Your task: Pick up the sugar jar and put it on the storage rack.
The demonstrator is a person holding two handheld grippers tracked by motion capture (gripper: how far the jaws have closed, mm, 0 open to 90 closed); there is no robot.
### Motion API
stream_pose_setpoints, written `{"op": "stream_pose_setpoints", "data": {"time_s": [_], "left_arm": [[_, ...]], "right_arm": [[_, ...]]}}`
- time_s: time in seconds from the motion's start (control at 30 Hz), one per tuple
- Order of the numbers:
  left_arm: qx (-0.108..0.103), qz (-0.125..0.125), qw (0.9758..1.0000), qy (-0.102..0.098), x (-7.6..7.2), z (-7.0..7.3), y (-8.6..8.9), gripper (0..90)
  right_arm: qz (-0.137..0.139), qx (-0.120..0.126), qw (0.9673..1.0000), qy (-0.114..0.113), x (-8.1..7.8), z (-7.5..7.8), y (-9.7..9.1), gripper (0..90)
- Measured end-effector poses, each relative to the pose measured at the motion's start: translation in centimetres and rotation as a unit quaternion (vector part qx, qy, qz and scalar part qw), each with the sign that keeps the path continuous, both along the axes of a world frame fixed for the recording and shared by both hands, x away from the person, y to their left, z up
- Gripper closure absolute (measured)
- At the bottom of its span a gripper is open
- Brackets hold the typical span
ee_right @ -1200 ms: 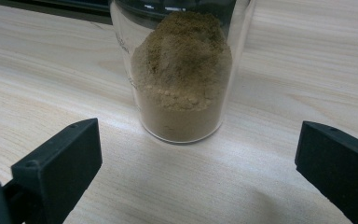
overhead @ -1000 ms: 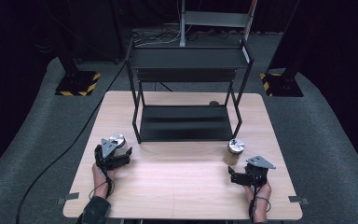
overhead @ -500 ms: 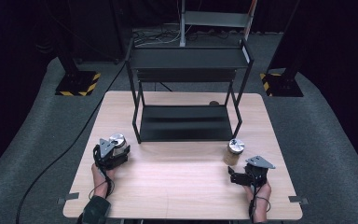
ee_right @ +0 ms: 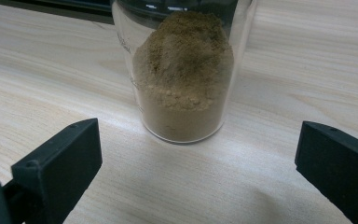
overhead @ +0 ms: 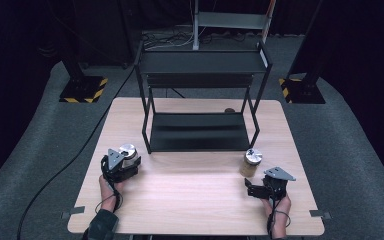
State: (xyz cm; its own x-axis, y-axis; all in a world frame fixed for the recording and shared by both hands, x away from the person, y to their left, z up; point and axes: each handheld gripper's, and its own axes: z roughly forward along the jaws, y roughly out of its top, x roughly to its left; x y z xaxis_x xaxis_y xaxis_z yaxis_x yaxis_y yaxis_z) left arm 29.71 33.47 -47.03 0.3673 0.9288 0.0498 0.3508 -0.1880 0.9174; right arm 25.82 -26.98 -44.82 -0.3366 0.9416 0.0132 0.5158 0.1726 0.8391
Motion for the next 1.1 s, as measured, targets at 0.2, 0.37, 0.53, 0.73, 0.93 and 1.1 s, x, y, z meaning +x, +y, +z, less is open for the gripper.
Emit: {"op": "stream_pose_setpoints", "data": {"time_s": [0.2,0.37,0.53,0.73,0.93,1.1], "left_arm": [[-0.008,-0.004,1.0000,0.003,-0.3,0.2,-0.1,30.0],[-0.006,-0.009,0.9999,0.004,-0.4,0.4,-0.5,30.1],[-0.005,-0.014,0.9999,0.003,-0.4,0.8,-0.8,30.0],[-0.009,-0.021,0.9997,-0.001,-0.8,1.4,-0.9,30.0],[-0.005,-0.031,0.9995,0.000,-0.7,1.9,-1.3,30.0],[-0.007,-0.037,0.9993,0.001,-0.6,2.0,-1.5,30.1]], "right_arm": [[0.003,0.000,1.0000,0.002,0.1,0.0,0.0,0.0],[0.002,0.003,1.0000,0.000,0.0,0.0,-0.1,0.0],[0.004,0.003,1.0000,0.001,0.0,0.0,-0.2,0.0],[0.007,0.002,1.0000,0.003,0.1,0.0,-0.2,0.0],[0.006,0.007,1.0000,0.000,0.0,-0.1,-0.3,0.0],[0.007,0.004,1.0000,0.002,0.1,0.0,-0.3,0.0]]}}
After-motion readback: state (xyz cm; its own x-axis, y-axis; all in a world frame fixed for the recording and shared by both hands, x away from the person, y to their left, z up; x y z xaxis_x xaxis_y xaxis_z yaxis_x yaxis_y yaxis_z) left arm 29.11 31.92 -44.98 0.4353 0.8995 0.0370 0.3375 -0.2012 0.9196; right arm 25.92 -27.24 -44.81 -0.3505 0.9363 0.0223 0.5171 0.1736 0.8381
